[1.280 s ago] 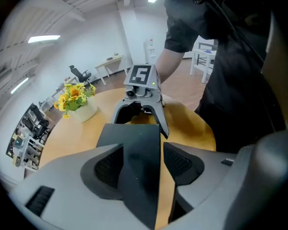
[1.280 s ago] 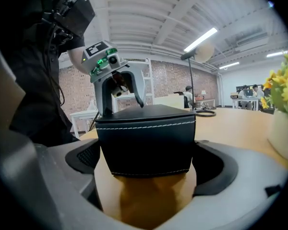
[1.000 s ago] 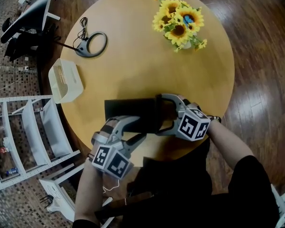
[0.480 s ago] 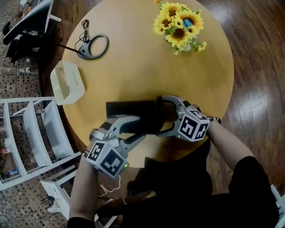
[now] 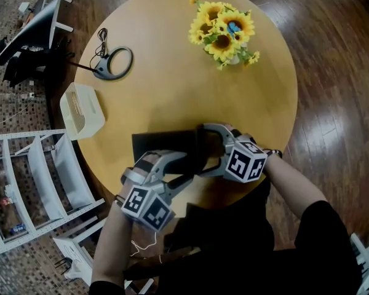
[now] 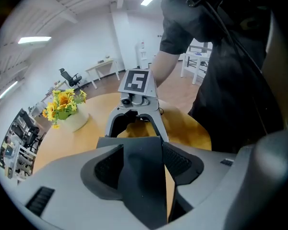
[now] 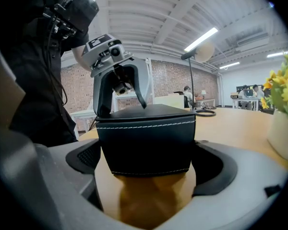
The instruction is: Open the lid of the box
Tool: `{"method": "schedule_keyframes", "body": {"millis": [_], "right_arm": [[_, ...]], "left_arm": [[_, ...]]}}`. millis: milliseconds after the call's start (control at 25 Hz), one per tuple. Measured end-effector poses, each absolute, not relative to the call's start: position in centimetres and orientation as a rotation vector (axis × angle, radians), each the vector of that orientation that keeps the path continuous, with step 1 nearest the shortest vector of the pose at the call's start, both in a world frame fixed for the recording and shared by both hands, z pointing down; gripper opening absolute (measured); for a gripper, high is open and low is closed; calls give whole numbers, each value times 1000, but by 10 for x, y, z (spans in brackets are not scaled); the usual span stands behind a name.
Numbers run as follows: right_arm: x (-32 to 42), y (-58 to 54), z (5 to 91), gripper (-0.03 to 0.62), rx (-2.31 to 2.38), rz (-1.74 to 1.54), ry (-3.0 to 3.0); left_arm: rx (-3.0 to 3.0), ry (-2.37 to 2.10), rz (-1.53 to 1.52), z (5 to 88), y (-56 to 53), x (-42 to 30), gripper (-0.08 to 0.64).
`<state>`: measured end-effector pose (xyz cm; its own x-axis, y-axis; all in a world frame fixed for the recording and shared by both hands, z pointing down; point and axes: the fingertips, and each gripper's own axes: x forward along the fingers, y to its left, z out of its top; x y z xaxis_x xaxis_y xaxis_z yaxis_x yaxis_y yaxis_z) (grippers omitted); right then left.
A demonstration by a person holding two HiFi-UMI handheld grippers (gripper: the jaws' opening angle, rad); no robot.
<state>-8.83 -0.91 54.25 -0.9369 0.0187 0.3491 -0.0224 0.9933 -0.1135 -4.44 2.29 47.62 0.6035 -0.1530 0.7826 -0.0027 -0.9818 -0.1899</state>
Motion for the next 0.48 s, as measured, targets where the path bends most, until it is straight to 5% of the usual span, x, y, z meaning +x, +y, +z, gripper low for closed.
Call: {"method": "schedule_keyframes", "body": {"millis": [480], "right_arm": [[-87, -9, 544, 594, 4, 168, -2778]], "left_arm": [[-2809, 409, -1073, 396, -11, -57, 273]]}}
